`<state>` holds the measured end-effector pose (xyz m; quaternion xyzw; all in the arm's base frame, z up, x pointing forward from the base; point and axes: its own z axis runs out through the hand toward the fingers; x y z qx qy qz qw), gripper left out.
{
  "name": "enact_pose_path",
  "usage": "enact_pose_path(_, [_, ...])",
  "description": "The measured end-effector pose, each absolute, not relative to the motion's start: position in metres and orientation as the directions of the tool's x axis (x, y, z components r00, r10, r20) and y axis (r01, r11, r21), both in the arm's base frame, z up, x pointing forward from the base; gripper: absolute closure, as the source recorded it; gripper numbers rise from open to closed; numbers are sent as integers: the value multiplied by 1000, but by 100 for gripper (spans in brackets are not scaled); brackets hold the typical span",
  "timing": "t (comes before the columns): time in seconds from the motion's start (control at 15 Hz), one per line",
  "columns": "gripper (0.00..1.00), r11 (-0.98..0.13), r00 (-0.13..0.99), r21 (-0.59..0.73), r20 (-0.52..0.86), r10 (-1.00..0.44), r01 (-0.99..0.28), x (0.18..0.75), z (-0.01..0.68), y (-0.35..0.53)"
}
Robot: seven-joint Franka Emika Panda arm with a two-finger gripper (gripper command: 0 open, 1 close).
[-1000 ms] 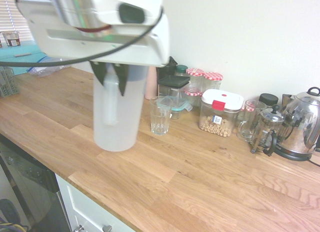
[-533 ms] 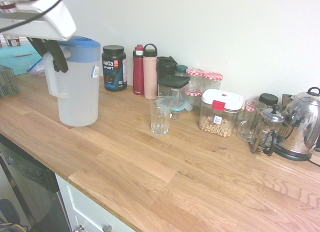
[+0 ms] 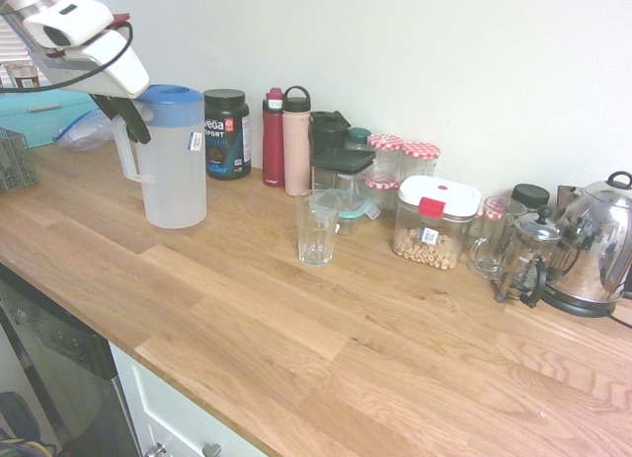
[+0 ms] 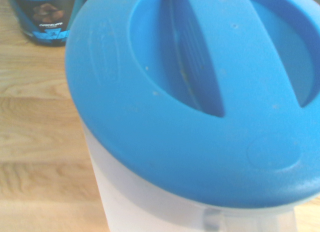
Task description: Pour me some water
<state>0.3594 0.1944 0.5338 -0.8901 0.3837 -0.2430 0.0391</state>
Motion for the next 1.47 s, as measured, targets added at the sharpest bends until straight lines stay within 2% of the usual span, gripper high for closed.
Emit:
enact_pose_path(0.53, [100, -692, 571, -261, 412, -710, -673, 397, 493, 233])
enact_pose_path(0.6, [0, -688, 561, -260, 423, -712, -678, 399, 490, 233])
enact_pose_path(1.13, [0, -698, 562, -247, 443, -699, -673, 400, 486, 232])
enact_pose_path(1.47, [0, -699, 589, -219, 402, -701, -681, 390, 487, 229])
